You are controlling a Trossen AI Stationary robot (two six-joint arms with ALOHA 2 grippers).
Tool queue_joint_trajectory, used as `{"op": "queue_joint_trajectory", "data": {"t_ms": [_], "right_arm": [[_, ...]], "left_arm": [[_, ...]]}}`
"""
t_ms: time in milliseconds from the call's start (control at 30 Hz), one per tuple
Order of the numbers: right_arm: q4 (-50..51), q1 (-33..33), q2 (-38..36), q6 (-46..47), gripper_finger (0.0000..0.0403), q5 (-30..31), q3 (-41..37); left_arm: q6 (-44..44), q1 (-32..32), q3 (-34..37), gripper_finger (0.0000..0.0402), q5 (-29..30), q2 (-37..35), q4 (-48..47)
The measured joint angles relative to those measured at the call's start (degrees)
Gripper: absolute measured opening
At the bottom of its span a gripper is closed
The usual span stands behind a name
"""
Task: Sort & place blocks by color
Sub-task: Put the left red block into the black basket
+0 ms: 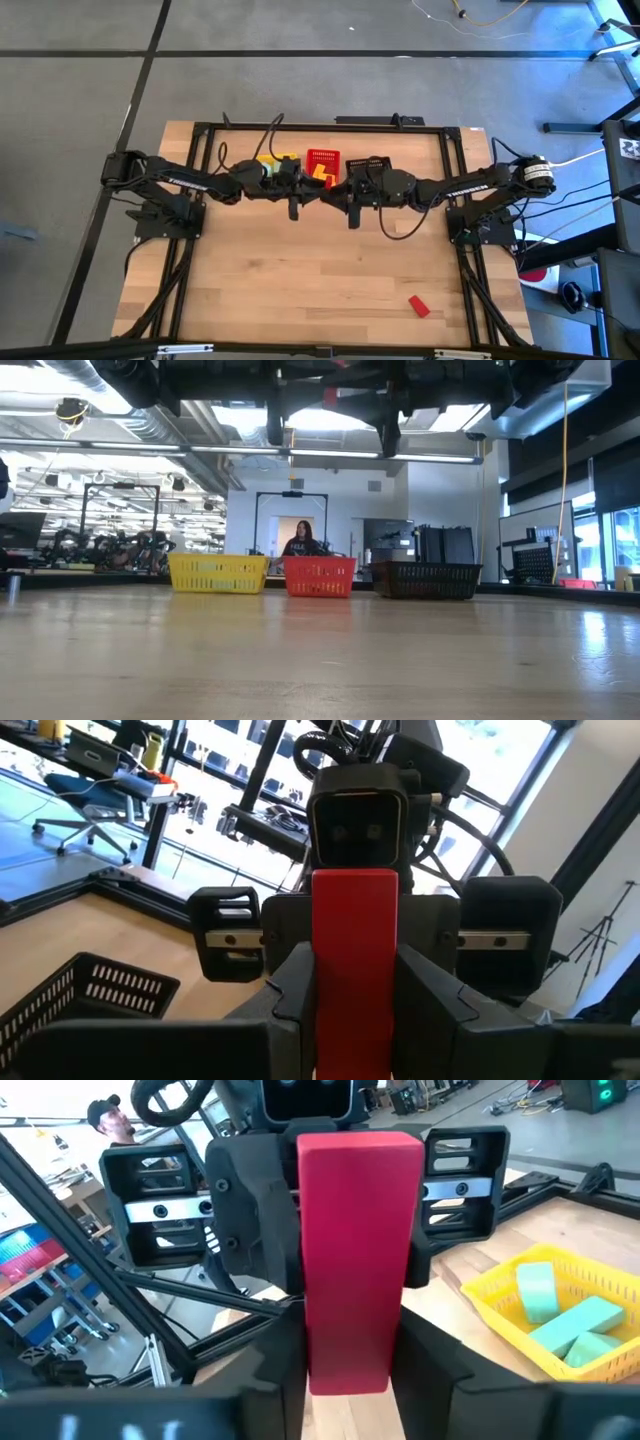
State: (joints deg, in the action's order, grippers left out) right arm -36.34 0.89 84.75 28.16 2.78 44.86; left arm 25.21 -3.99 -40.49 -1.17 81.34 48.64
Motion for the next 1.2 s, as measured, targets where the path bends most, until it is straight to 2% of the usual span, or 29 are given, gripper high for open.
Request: {"op": "queue_joint_trajectory", "data": {"t_ms": [100,233,300,467,567,733,933,1200], "right_arm": [[0.0,0.02,0.0,0.02,0.0108,-0.13,0.0],[0.03,0.0,0.0,0.42,0.0108,0.1,0.01],[0.76,0.0,-0.27,-0.02,0.0108,-0.1,0.02],[12.66,-0.04,-6.38,-3.4,0.0108,0.21,-0.01],[22.78,-0.04,-12.79,-5.0,0.0108,1.45,-0.01],[35.7,-0.02,-23.22,-6.12,0.0108,2.16,-0.02],[38.42,-0.02,-31.25,-7.85,0.0108,3.06,-0.35],[37.37,0.0,-32.31,-8.25,0.0108,5.14,-0.39]], "left_arm": [[0.04,-0.02,0.0,0.0102,-0.95,0.0,-0.04],[-0.24,-0.14,0.0,0.0171,-1.58,-0.03,-0.16],[-0.22,-0.95,0.0,0.0197,-4.32,-0.62,-0.87],[1.54,-5.24,0.0,0.0222,-14.29,-7.09,-9.74],[0.06,-8.22,0.04,0.0222,-16.85,-13.11,-19.36],[-6.11,-11.0,0.04,0.0222,-14.84,-24.19,-31.29],[-9.32,-11.2,0.04,0.0222,-10.65,-34.09,-36.82],[-10.59,-11.21,0.02,0.0222,-7.25,-35.74,-36.92]]}}
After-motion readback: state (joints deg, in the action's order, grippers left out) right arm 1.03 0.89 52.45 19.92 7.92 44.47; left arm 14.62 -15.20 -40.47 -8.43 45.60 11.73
